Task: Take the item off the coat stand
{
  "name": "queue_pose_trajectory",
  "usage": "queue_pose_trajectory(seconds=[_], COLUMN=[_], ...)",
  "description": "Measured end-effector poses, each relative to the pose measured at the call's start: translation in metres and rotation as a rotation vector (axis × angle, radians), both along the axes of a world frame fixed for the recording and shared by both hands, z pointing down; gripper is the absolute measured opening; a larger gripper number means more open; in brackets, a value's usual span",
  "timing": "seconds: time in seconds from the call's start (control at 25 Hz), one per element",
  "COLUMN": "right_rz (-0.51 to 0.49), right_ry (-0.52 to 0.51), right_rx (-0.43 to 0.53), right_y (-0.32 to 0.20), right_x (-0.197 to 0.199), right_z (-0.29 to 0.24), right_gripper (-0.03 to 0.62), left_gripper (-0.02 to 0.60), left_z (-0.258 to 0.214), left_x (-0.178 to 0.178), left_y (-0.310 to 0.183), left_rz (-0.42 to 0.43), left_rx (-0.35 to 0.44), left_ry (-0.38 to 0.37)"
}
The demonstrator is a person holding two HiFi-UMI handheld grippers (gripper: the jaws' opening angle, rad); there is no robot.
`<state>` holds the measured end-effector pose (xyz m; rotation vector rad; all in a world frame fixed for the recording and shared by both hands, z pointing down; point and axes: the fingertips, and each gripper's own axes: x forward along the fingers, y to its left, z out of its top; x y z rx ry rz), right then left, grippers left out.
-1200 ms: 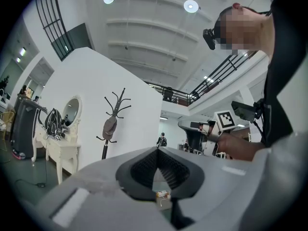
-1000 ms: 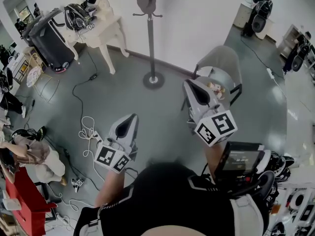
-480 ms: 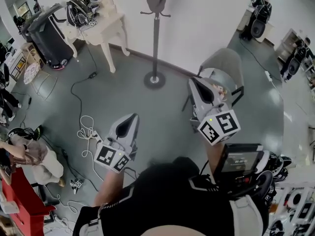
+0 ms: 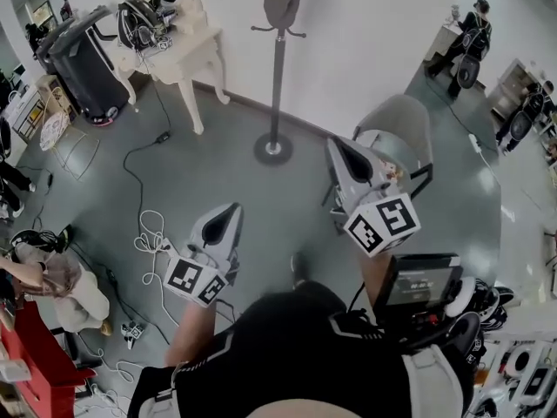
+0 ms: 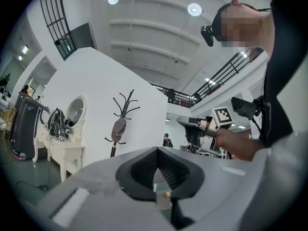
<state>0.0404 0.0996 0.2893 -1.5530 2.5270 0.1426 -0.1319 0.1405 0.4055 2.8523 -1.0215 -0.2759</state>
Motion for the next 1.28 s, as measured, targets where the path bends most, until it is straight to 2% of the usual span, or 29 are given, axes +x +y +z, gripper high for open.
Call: queue_pose_trajectory(seconds=[0.36, 1.28], right_rz=[-0.063, -0.090], right_ry=[-0.032, -0.046], right_rx=[0.009, 0.008], right_y=[-0.049, -0.159], right_x=[0.017, 0.096], right_z=[-0.007, -0.007], right_gripper=[0.009, 0.009], left_gripper=[0.011, 0.011], left_z=[-0.007, -0.012], left_x=[0.016, 0.103], left_y=[-0.048, -0.155], left_rz=[-0.050, -0.053], left_rx=[0.006, -0.018], left_ry=[-0.022, -0.056])
